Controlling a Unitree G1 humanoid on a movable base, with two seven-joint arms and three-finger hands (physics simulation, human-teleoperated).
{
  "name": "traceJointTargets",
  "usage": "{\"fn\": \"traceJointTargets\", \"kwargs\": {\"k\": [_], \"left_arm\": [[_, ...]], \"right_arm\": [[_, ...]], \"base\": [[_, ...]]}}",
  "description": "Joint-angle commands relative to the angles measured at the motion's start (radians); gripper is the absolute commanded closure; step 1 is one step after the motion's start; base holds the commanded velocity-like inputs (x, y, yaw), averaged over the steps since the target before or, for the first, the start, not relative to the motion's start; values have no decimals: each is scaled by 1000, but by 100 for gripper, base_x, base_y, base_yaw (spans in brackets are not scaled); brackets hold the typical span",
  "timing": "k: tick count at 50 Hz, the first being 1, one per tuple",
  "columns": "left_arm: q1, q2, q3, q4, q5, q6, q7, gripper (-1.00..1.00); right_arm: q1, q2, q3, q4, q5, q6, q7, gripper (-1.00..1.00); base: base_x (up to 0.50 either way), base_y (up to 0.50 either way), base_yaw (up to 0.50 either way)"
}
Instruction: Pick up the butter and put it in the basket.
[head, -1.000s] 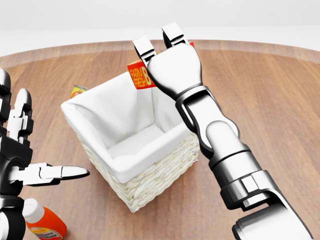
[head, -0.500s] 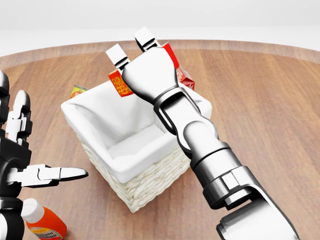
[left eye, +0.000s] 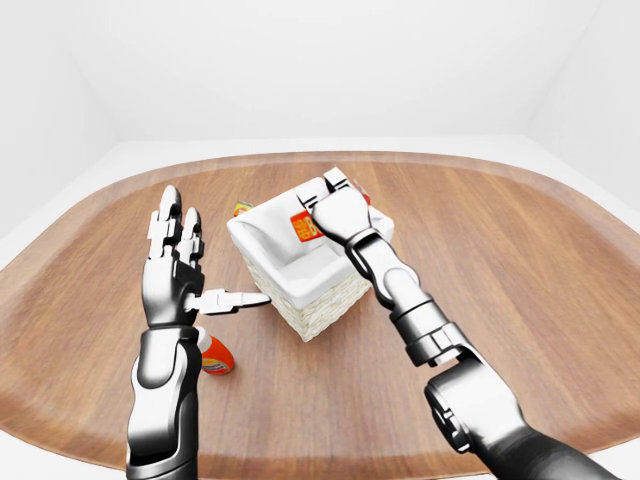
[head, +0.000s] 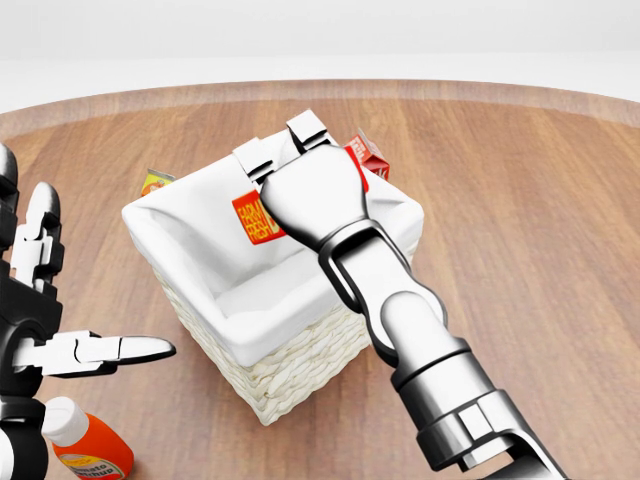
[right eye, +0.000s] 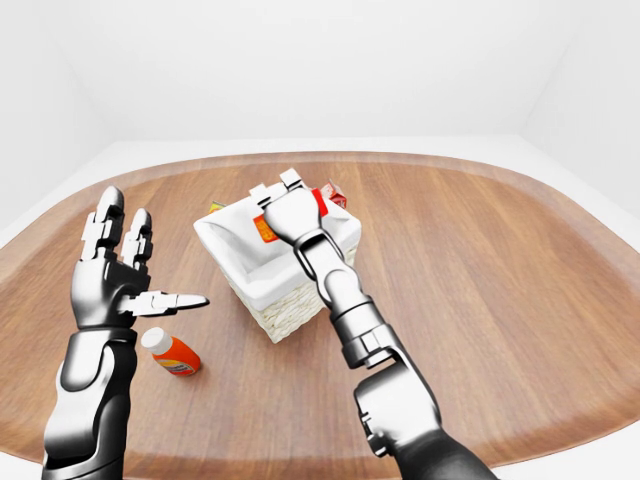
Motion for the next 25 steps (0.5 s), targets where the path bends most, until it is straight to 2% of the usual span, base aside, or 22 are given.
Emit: {"fn": "traceJointTargets", "kwargs": {"k": [1,25], "left_arm": [[4,-2,-2,0,1,0,-1,-100],[1,-1,0,13,0,0,-2,-100]], "right_arm": [[58,-1,-4,-91,-1,0,-8,100],[65,15,8,-100,-29,0,-21,100]], "base": [[0,0,0],[0,0,0]]}}
